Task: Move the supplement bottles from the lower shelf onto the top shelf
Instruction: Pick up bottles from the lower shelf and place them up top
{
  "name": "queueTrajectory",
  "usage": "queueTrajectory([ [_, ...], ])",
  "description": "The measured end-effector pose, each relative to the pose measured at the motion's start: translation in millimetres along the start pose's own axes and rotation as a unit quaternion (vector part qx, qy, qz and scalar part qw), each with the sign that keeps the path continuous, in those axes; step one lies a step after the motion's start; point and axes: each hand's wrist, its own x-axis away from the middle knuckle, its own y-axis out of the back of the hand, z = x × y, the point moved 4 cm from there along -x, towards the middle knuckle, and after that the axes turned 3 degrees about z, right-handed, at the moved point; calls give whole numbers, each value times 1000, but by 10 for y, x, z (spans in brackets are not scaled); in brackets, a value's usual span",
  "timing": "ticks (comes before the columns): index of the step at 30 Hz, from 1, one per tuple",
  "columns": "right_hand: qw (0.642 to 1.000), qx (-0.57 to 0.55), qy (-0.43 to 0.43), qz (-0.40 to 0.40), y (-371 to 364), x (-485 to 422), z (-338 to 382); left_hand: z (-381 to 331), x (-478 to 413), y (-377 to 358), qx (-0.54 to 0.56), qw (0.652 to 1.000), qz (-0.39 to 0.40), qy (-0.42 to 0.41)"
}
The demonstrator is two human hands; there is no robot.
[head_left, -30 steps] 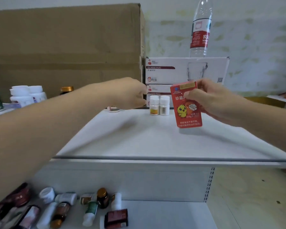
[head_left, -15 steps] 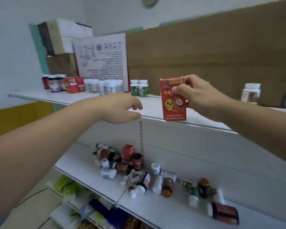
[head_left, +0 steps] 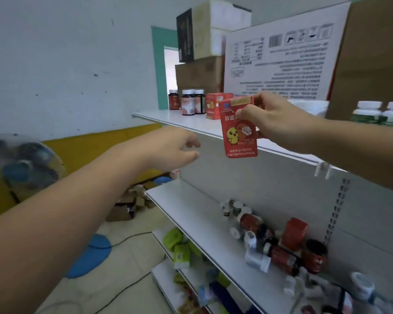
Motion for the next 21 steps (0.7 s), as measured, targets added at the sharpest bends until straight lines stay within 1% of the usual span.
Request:
queueTrajectory([
  [5, 999, 45, 26, -4, -290, -1110, -99, 809, -828, 27, -7, 999, -35, 1],
  [9, 996, 75, 26, -33, -367, -1955, -174, 1382, -1582, 55, -5, 999, -52, -14],
  [12, 996, 64, 11, -65, -417, -2487, -246, 1735, -2103, -26, 5, 999, -40, -36],
  [14, 995, 72, 1, -66, -466, -2794, -316, 1912, -2421, -102, 6, 998, -25, -54],
  [18, 983, 164, -23, -74, -565, -3265, -432, 2176, -3011, -244, 3, 994, 6, -106],
  [21, 973, 210, -43, -90, -653, -3491, -457, 2349, -3363, -340, -14, 988, 22, -153],
])
